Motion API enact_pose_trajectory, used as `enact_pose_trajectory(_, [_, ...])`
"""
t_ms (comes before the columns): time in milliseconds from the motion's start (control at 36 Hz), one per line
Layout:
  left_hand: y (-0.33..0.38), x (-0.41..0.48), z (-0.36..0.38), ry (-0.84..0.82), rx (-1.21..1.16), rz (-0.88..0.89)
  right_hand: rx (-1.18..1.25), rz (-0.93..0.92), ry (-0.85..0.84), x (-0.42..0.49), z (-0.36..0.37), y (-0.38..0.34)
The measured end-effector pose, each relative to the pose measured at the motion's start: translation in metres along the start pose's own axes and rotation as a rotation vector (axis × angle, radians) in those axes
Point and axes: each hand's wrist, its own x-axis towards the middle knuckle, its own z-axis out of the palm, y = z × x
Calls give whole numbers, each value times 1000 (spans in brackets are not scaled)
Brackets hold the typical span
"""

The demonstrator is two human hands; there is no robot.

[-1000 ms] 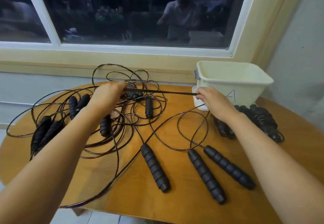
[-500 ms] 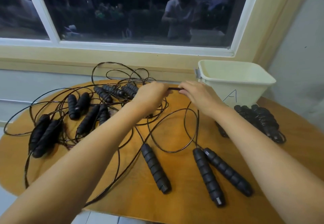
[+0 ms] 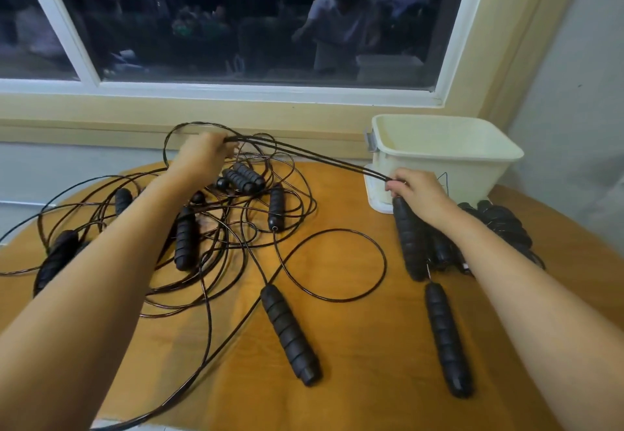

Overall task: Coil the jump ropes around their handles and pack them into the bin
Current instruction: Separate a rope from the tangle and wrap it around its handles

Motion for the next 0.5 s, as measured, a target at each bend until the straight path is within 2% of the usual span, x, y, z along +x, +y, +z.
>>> enact_pose_trajectory(83, [-5,-3,7,-44,65,-35,118,67,20,3,10,-2])
enact_pose_trajectory(167, [-3,-15,18,-12,155,-8,241,146,59,0,19,-5])
enact_pose_trajectory(333, [25,-39,52,95,243,254,359,278,-14,-3,50,-8])
enact_pose_trajectory(417, [37,-56,74,176,362,417,379,351,-47,-1,68,-3])
enact_pose_trajectory(500, [45,-69,93,164,507,476,329,382,-78,-2,79,7])
